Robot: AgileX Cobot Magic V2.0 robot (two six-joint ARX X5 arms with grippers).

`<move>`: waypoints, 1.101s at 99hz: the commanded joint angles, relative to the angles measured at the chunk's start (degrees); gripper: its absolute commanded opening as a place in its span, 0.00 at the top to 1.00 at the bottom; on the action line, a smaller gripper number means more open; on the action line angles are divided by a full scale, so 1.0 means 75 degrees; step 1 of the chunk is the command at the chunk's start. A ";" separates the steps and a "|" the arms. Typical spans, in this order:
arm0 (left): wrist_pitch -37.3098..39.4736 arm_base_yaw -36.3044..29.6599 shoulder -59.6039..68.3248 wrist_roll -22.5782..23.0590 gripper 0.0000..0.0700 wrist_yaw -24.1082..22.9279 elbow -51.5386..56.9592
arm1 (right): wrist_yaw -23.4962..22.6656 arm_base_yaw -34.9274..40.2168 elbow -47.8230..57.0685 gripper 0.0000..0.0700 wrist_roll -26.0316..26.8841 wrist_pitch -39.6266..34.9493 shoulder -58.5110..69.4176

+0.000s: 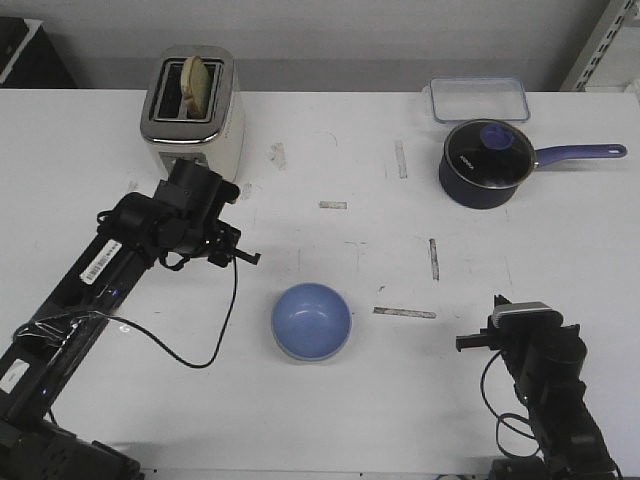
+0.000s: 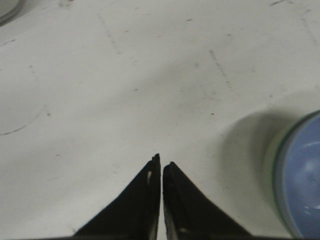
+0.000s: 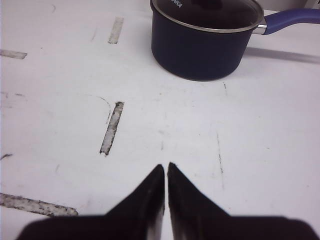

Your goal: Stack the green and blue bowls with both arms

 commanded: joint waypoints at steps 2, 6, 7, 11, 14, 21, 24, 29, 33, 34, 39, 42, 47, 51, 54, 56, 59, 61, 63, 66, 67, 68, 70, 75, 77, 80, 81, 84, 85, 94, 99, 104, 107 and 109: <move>0.0198 0.0376 -0.0230 0.0187 1.00 -0.0050 -0.0280 | 0.0006 0.0009 0.0041 1.00 0.0079 0.0082 0.0044; 0.0487 0.0627 -0.0437 0.0169 1.00 -0.0050 -0.0615 | 0.0017 0.0009 0.0041 1.00 0.0079 0.0082 0.0044; 0.0565 0.0688 -0.0490 0.0160 1.00 -0.0050 -0.0708 | 0.0020 0.0009 0.0041 1.00 0.0079 0.0085 0.0044; 0.0968 0.0970 -0.0775 0.0114 1.00 -0.0050 -0.1172 | 0.0020 0.0009 0.0041 1.00 0.0079 0.0087 0.0044; 0.1177 0.1122 -0.0953 0.0096 1.00 -0.0050 -0.1443 | 0.0020 0.0009 0.0041 1.00 0.0082 0.0087 0.0044; 0.1801 0.1553 -0.1486 0.0055 1.00 -0.0050 -0.2261 | 0.0020 0.0009 0.0041 1.00 0.0079 0.0085 0.0044; 0.2046 0.1731 -0.1740 0.0029 1.00 -0.0050 -0.2617 | 0.0017 0.0009 0.0041 1.00 0.0079 0.0082 0.0044; 0.2489 0.2017 -0.2192 -0.0015 1.00 -0.0050 -0.3238 | 0.0020 0.0009 0.0041 1.00 0.0079 0.0085 0.0044; 0.2841 0.2229 -0.2582 -0.0061 1.00 -0.0050 -0.3733 | 0.0020 0.0009 0.0041 1.00 0.0079 0.0085 0.0044; 0.2932 0.2282 -0.2681 -0.0073 1.00 -0.0050 -0.3858 | 0.0020 0.0009 0.0041 1.00 0.0079 0.0085 0.0044; 0.3343 0.2521 -0.3188 -0.0099 1.00 -0.0050 -0.4453 | 0.0017 0.0009 0.0041 1.00 0.0079 0.0085 0.0044; 0.3573 0.2652 -0.3512 -0.0099 1.00 -0.0050 -0.4791 | 0.0020 0.0009 0.0041 1.00 0.0079 0.0085 0.0044; 0.3943 0.2838 -0.4054 -0.0093 1.00 -0.0052 -0.5324 | 0.0020 0.0009 0.0041 1.00 0.0082 0.0085 0.0044; 0.4208 0.2964 -0.4500 -0.0119 1.00 -0.0052 -0.5712 | 0.0017 0.0009 0.0041 1.00 0.0087 0.0082 0.0044; 0.4383 0.3025 -0.4832 -0.0134 1.00 -0.0052 -0.5977 | 0.0017 0.0009 0.0041 1.00 0.0093 0.0079 0.0044; 0.4503 0.3054 -0.5050 -0.0163 1.00 -0.0052 -0.6146 | 0.0017 0.0009 0.0041 1.00 0.0111 0.0079 0.0044; 0.4648 0.3075 -0.5380 -0.0184 1.00 -0.0058 -0.6376 | 0.0020 0.0009 0.0041 1.00 0.0169 0.0079 0.0035; 0.4736 0.3086 -0.5598 -0.0192 1.00 -0.0093 -0.6522 | 0.0020 0.0009 0.0041 1.00 0.0213 0.0070 0.0026; 0.4832 0.3092 -0.5820 -0.0192 1.00 -0.0140 -0.6662 | 0.0020 0.0009 0.0041 1.00 0.0259 0.0050 0.0009; 0.4978 0.3095 -0.6143 -0.0192 1.00 -0.0254 -0.6863 | 0.0017 0.0009 0.0041 1.00 0.0332 0.0009 -0.0044; 0.5021 0.3095 -0.6251 -0.0189 1.00 -0.0286 -0.6927 | 0.0020 0.0009 0.0041 1.00 0.0364 -0.0012 -0.0064; 0.5065 0.3095 -0.6359 -0.0187 1.00 -0.0321 -0.6988 | 0.0020 0.0009 0.0041 1.00 0.0411 -0.0044 -0.0093; 0.5149 0.3095 -0.6580 -0.0187 1.00 -0.0382 -0.7111 | 0.0020 0.0009 0.0041 1.00 0.0446 -0.0064 -0.0125; 0.5359 0.3095 -0.7114 -0.0181 1.00 -0.0431 -0.7396 | 0.0017 0.0009 0.0041 1.00 0.0487 -0.0178 -0.0265; 0.5423 0.3095 -0.7329 -0.0178 1.00 -0.0431 -0.7501 | 0.0017 0.0009 0.0041 1.00 0.0481 -0.0233 -0.0356; 0.5493 0.3095 -0.7644 -0.0178 1.00 -0.0434 -0.7644 | 0.0020 0.0009 0.0041 1.00 0.0478 -0.0291 -0.0460; 0.5511 0.3095 -0.7746 -0.0178 1.00 -0.0431 -0.7685 | 0.0020 0.0009 0.0041 1.00 0.0478 -0.0323 -0.0504; 0.5528 0.3095 -0.8090 -0.0178 1.00 -0.0431 -0.7825 | 0.0020 0.0009 0.0041 1.00 0.0478 -0.0405 -0.0667; 0.5531 0.3095 -0.8140 -0.0178 1.00 -0.0434 -0.7842 | 0.0020 0.0009 0.0038 1.00 0.0478 -0.0417 -0.0694; 0.5447 0.3095 -0.8932 -0.0085 1.00 -0.0571 -0.8125 | 0.0017 0.0009 0.0038 1.00 0.0472 -0.0568 -0.1259; 0.5444 0.3095 -0.9250 -0.0064 1.00 -0.0714 -0.8183 | 0.0017 0.0012 0.0035 1.00 0.0417 -0.0571 -0.1559; 0.5453 0.3095 -0.9562 -0.0061 1.00 -0.0778 -0.8186 | 0.0015 0.0012 0.0035 1.00 0.0405 -0.0577 -0.1964; 0.5476 0.3095 -0.9704 -0.0061 1.00 -0.0778 -0.8186 | 0.0012 0.0012 0.0035 1.00 0.0405 -0.0580 -0.2200; 0.5479 0.3095 -0.9795 -0.0061 1.00 -0.0778 -0.8186 | 0.0009 0.0012 0.0035 1.00 0.0408 -0.0580 -0.2358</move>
